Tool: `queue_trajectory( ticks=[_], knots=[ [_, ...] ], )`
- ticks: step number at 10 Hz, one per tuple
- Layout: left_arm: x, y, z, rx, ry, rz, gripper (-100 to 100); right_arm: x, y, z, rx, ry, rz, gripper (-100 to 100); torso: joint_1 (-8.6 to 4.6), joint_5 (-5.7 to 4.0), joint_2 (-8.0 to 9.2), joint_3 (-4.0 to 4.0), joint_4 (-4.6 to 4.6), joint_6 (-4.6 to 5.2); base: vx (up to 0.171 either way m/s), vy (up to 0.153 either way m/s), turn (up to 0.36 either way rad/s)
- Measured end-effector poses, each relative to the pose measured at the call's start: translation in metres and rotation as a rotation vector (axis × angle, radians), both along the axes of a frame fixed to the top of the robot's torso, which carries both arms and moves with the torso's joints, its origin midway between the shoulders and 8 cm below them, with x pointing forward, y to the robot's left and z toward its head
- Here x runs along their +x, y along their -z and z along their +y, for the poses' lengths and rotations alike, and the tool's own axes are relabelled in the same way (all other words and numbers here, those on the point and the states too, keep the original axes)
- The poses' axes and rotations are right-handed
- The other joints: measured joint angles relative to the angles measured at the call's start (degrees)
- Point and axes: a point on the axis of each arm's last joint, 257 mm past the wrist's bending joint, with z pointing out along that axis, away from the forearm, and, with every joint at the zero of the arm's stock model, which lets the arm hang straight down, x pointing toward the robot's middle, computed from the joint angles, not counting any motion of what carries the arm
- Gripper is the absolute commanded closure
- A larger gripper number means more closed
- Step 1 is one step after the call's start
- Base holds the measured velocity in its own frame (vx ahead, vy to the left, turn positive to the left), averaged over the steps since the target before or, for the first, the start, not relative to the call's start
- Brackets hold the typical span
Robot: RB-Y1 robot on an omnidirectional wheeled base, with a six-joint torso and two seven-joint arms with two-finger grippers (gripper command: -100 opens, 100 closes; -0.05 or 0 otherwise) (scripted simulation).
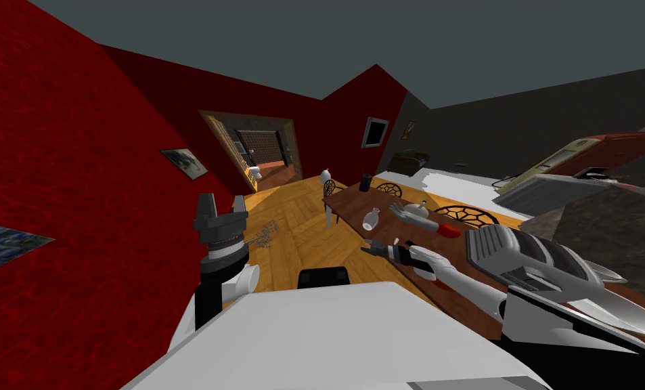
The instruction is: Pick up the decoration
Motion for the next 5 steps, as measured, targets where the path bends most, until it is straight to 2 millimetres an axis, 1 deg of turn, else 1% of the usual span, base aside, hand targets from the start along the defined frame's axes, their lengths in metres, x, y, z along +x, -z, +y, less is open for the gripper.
queue_trajectory(
  ticks=[1,2,3,4,5],
  knots=[
    [0.0,0.0,0.0,0.0,0.0,0.0,0,-0.004,0.008,-0.015,-0.035,0.007,0.021,-100,-0.04,-0.01,0.02,0.01,0.0,0.03,0.042,0.032,0.141],
    [0.0,0.0,0.0,0.0,0.0,0.0,0,-0.015,0.018,-0.037,-0.086,0.015,0.055,-100,-0.03,0.0,0.03,0.01,0.01,0.01,0.04,0.016,0.081],
    [0.0,0.0,0.0,0.0,0.0,0.0,0,-0.023,0.021,-0.049,-0.116,0.019,0.075,-100,-0.07,-0.01,0.05,0.03,0.01,0.04,0.042,0.001,0.155],
    [0.0,0.0,0.0,0.0,0.0,0.0,0,-0.033,0.031,-0.069,-0.162,0.023,0.103,-100,-0.12,-0.03,0.03,0.02,0.01,0.0,0.033,-0.006,0.083],
    [0.0,0.0,0.0,0.0,0.0,0.0,0,-0.041,0.037,-0.083,-0.192,0.025,0.122,-100,-0.15,-0.03,0.06,0.03,0.01,0.04,0.012,-0.003,-0.017]
  ],
)
